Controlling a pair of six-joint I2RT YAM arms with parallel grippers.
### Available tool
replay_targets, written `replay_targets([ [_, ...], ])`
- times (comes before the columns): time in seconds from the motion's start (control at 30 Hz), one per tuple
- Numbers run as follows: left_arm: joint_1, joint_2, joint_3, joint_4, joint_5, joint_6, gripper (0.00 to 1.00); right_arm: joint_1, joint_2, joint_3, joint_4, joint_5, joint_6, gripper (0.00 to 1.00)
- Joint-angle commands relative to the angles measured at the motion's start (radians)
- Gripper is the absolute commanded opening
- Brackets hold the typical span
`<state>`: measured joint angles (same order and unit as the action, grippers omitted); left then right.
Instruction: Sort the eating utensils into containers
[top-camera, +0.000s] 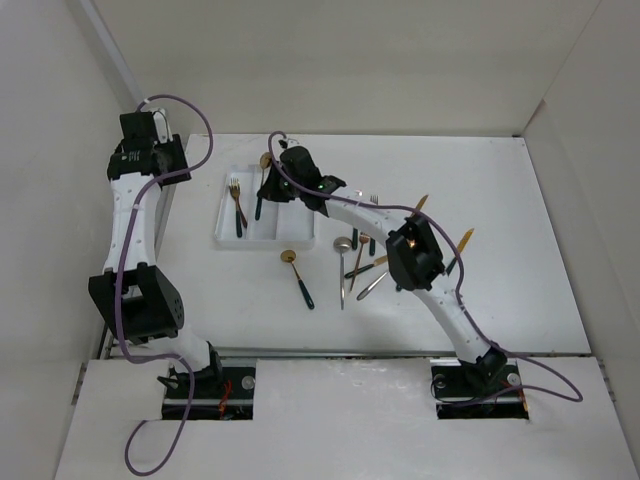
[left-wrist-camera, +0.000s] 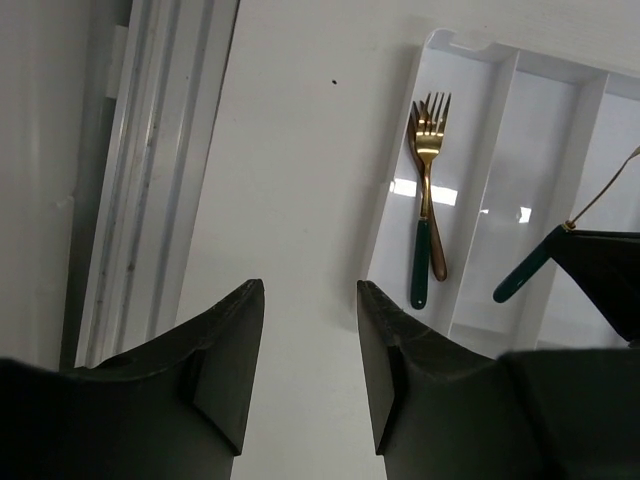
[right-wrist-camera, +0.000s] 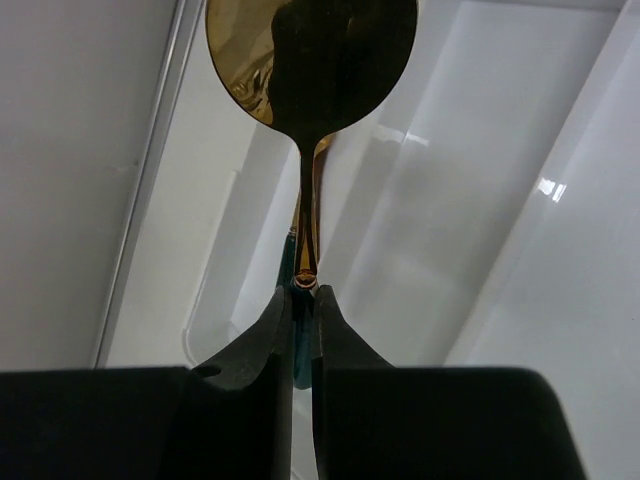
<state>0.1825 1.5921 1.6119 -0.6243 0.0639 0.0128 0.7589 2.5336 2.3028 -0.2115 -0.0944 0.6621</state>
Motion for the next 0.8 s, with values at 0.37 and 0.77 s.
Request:
replay_targets([
  [0.37,0.0,-0.05,-0.017,0.032,0.085,0.03,0.45,0.011,0.028,0.043,-0.069,-0.016,0.011,0.34],
  [0.77,-0.124,-0.041,0.003,-0.084,0.158,0.087,0.47,0.011,-0.116,-0.031,-0.083,0.041,-0.042,0.58],
])
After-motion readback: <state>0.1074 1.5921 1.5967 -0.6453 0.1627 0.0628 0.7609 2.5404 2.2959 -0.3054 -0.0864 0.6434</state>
